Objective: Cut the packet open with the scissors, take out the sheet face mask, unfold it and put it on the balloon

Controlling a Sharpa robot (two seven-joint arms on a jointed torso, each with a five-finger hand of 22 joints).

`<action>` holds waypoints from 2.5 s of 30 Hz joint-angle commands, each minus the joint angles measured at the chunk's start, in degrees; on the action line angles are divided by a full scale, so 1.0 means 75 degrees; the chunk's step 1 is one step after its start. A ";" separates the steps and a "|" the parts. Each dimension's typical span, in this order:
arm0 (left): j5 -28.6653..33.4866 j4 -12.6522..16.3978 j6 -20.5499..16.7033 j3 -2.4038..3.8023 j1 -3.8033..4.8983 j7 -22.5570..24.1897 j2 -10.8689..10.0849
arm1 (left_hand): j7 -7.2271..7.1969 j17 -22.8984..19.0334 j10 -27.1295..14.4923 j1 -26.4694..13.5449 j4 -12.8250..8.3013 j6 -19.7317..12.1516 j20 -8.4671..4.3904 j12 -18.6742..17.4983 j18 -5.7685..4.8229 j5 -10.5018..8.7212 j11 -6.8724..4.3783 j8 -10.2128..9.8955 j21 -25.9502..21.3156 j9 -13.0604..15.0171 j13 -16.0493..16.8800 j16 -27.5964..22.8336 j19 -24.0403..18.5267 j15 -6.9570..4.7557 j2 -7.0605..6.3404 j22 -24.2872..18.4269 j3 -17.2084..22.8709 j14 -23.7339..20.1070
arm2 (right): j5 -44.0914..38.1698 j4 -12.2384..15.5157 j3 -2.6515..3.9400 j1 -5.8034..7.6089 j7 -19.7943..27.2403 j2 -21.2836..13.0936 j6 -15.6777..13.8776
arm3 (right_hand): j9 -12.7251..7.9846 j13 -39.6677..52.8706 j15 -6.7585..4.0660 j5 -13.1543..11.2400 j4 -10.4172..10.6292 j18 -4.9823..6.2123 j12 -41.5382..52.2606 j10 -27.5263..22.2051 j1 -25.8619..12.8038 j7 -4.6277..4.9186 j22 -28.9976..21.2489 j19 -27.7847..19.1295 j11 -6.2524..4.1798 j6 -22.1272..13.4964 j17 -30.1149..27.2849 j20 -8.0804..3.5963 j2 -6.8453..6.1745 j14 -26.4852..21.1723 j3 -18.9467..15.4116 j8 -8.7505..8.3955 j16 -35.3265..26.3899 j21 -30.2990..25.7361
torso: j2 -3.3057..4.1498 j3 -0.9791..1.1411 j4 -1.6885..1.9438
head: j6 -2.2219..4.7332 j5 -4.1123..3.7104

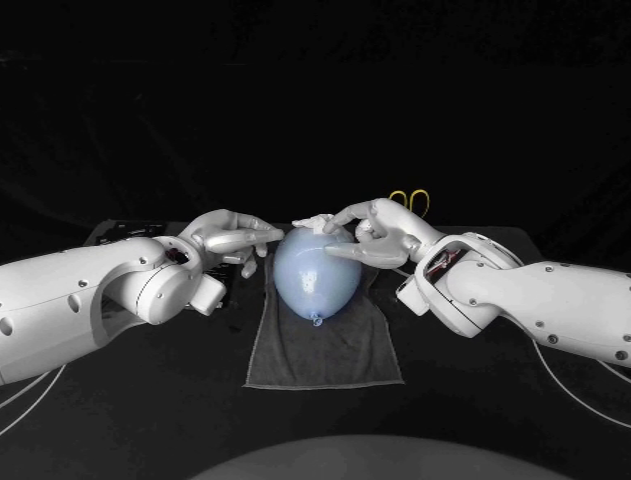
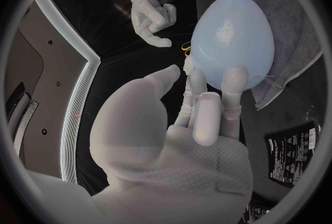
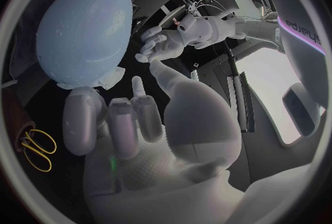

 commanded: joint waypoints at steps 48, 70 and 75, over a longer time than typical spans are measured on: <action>0.0128 0.0033 -0.0088 0.0009 0.0008 0.0697 -0.0060 | -0.0018 -0.0215 -0.0179 0.0314 0.0012 0.0126 0.0022 -0.0037 0.0102 -0.0031 -0.0001 0.0003 -0.0238 -0.0047 -0.0062 -0.0032 -0.0232 0.0039 0.0162 -0.0285 -0.0080 -0.0134 | 0.0508 -0.2169 0.0067 0.0368 -0.0823 0.1340 0.1212 | -0.0208 0.1110 0.0125 -0.0033 0.0519 0.0116 -0.0004 -0.0029 -0.0143 0.0085 0.1405 -0.0012 0.0128 0.0505 0.1942 0.0113 0.0582 0.0778 0.0440 -0.0905 0.0010 -0.0014 | -0.0003 -0.0004 -0.0004 | 0.0072 0.0084; 0.0132 0.0036 -0.0055 0.0009 0.0008 0.0655 -0.0055 | -0.0016 -0.0221 -0.0179 0.0310 0.0028 0.0130 0.0022 -0.0039 0.0100 -0.0031 0.0001 0.0001 -0.0233 -0.0052 -0.0066 -0.0032 -0.0227 0.0040 0.0178 -0.0276 -0.0083 -0.0136 | 0.0767 -0.2460 0.0067 0.0397 -0.0905 0.1523 0.1376 | -0.0223 0.1102 0.0134 -0.0032 0.0748 0.0115 -0.0001 -0.0038 -0.0181 0.0090 0.1407 -0.0013 0.0136 0.0588 0.1943 0.0128 0.0672 0.0778 0.0351 -0.0984 0.0011 -0.0008 | 0.0001 -0.0003 -0.0005 | 0.0067 0.0068; 0.0133 0.0039 -0.0044 0.0009 0.0009 0.0647 -0.0056 | -0.0015 -0.0219 -0.0178 0.0309 0.0040 0.0132 0.0022 -0.0040 0.0099 -0.0031 0.0002 -0.0001 -0.0232 -0.0055 -0.0070 -0.0032 -0.0226 0.0041 0.0192 -0.0274 -0.0083 -0.0136 | 0.0878 -0.2504 0.0067 0.0402 -0.0897 0.1541 0.1393 | -0.0209 0.1117 0.0128 -0.0032 0.0806 0.0110 0.0017 -0.0023 -0.0171 0.0071 0.1415 -0.0002 0.0124 0.0678 0.1957 0.0127 0.0708 0.0782 0.0335 -0.0961 0.0015 0.0020 | 0.0003 -0.0004 -0.0006 | 0.0057 0.0072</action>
